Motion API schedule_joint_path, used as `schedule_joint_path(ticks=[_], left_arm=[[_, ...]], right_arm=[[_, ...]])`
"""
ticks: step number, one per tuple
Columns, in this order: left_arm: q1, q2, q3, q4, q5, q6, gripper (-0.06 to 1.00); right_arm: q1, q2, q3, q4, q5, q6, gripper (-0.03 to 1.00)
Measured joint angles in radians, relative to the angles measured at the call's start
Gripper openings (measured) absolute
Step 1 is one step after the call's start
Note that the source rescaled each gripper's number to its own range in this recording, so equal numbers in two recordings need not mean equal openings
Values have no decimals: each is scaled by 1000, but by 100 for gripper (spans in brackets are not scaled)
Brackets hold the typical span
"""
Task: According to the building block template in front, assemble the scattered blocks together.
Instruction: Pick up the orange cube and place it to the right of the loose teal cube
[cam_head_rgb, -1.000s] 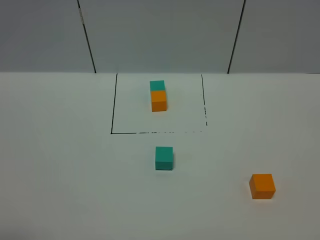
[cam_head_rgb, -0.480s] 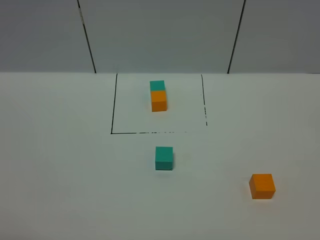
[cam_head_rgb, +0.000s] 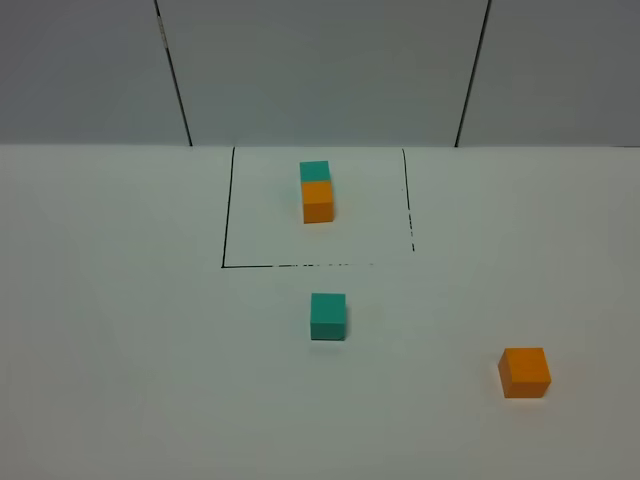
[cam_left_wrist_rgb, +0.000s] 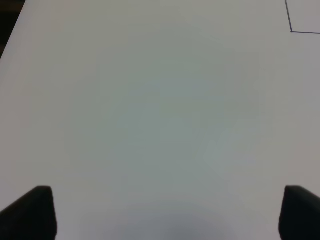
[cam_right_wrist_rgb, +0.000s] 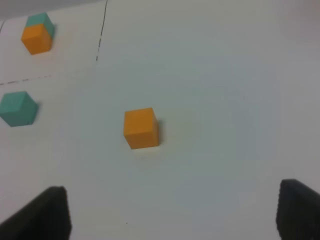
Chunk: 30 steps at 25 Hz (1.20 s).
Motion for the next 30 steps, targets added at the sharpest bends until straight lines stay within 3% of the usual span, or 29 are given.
schedule_joint_path(ticks=[12,20,30], left_arm=[[47,-177,159,-164,-118,193,83],[47,-177,178,-170,-105,203,76],[47,-177,178,-194,-105,203,56]], right_arm=[[0,0,0,0,0,0,66],[0,0,0,0,0,0,66],[0,0,0,0,0,0,66]])
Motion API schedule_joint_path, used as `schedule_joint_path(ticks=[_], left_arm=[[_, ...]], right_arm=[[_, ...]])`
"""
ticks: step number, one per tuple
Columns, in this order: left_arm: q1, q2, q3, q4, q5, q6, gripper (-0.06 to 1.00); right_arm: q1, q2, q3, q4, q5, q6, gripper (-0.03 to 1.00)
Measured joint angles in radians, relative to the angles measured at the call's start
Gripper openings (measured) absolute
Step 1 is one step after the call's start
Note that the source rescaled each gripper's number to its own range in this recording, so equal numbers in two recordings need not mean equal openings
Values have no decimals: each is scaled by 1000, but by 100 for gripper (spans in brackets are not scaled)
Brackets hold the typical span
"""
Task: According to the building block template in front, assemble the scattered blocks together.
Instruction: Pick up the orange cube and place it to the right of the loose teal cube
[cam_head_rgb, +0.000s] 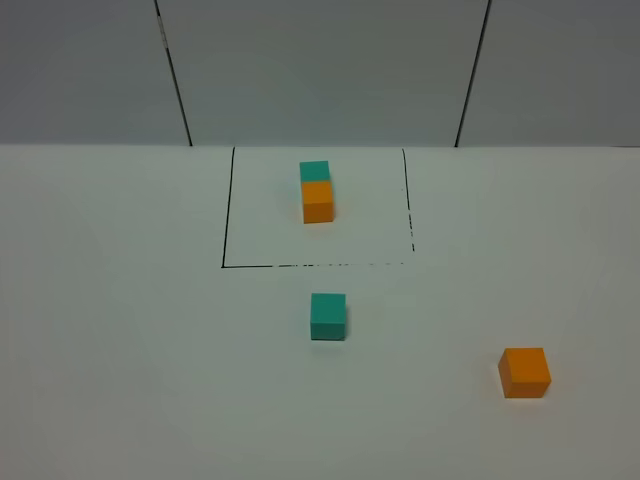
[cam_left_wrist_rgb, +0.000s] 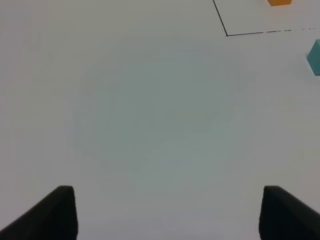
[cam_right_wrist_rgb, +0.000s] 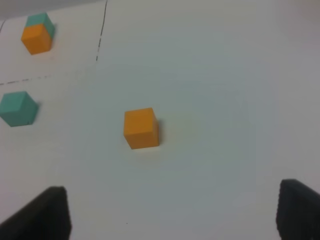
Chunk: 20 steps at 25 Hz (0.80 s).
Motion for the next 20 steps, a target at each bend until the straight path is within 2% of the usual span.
schedule_joint_path(ticks=[8,20], left_arm=[[0,0,0,0,0,0,45],[0,0,0,0,0,3,44]], right_arm=[[0,0,0,0,0,0,66],[0,0,0,0,0,0,66]])
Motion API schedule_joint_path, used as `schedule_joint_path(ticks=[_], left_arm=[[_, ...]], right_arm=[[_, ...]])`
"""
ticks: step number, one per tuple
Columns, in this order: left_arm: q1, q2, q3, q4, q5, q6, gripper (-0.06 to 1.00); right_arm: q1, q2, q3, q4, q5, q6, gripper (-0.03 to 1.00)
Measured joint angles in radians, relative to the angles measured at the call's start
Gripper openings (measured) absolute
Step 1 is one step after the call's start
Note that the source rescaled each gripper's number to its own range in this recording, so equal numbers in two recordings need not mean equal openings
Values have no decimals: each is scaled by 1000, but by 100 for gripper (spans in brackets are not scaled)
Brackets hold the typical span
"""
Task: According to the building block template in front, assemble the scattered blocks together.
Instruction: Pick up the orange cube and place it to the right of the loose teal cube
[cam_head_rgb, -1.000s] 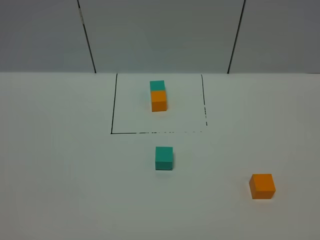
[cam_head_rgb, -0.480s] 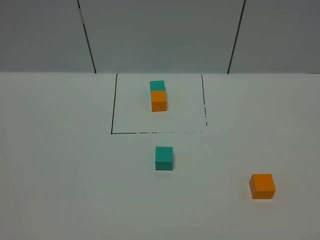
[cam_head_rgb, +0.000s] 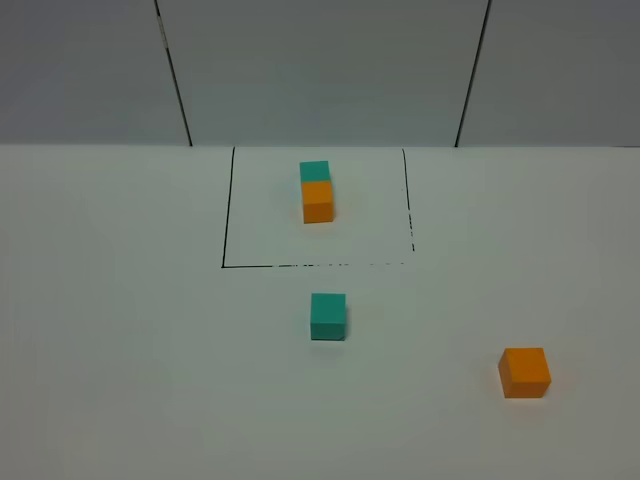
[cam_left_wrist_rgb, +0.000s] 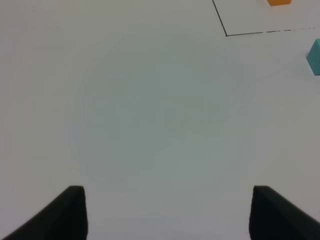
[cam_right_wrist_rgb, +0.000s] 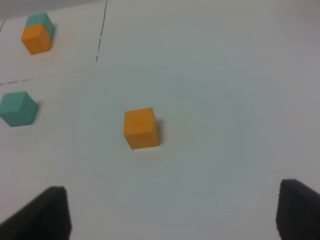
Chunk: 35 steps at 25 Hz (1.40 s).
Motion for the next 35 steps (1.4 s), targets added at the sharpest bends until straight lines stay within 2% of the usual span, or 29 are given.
schedule_joint_path(ticks=[29,32,35], left_arm=[[0,0,0,0,-1,1,44],[0,0,0,0,-1,1,44],[0,0,0,0,-1,1,44]], right_arm=[[0,0,0,0,0,2,67],[0,0,-6,13,11,29,76],[0,33,-55,64,20,36,95]])
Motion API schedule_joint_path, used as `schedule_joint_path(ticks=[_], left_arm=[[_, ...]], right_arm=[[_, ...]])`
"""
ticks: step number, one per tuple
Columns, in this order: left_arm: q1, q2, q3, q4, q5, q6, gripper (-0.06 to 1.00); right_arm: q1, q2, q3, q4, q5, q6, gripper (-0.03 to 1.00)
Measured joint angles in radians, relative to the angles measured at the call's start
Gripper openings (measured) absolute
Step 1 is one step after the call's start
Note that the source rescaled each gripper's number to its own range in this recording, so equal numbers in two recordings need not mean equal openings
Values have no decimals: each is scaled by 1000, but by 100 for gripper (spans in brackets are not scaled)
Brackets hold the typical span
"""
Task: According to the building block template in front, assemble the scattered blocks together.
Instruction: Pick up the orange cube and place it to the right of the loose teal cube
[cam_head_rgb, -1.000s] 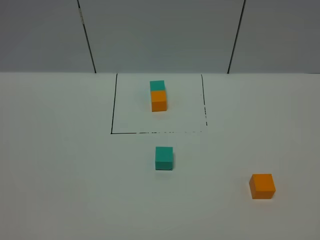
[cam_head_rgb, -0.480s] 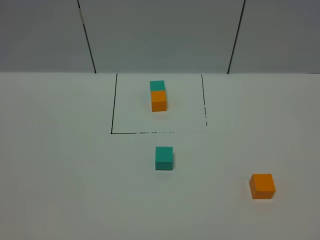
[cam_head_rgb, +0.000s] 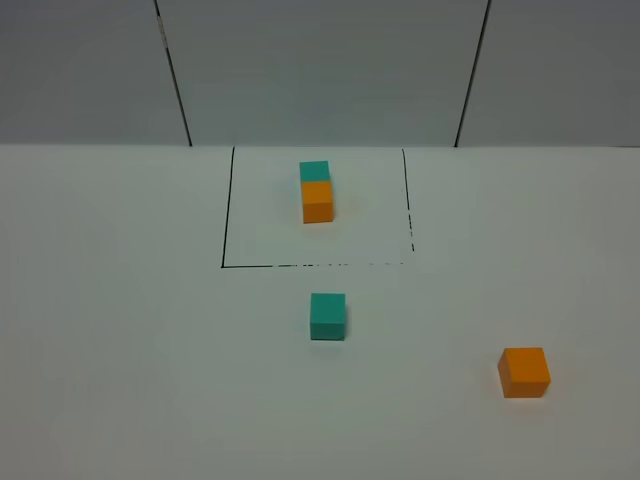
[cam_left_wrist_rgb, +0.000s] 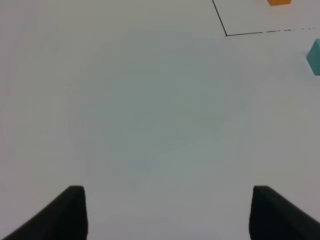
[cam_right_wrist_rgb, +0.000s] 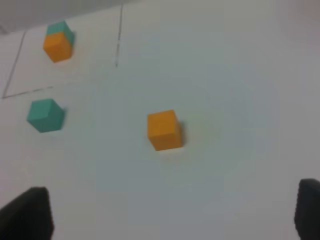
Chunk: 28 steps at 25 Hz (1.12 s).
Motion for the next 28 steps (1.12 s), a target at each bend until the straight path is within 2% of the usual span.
schedule_joint_path(ticks=[1,8,14,21,25,28], left_arm=[[0,0,0,0,0,0,44],[0,0,0,0,0,0,44],[0,0,0,0,0,0,44],[0,0,0,0,0,0,44],[0,0,0,0,0,0,44],[0,0,0,0,0,0,44]], right_arm=[[0,33,-26,28,-3,0,99],[0,462,-184,96,-4,-20,100],[1,993,-280,131,-65,-144,100],[113,1465,-427,6,-153,-148,100],[177,1601,-472,-3,-195,-121,100],[182,1664,-477,-4,-248,-121,100]])
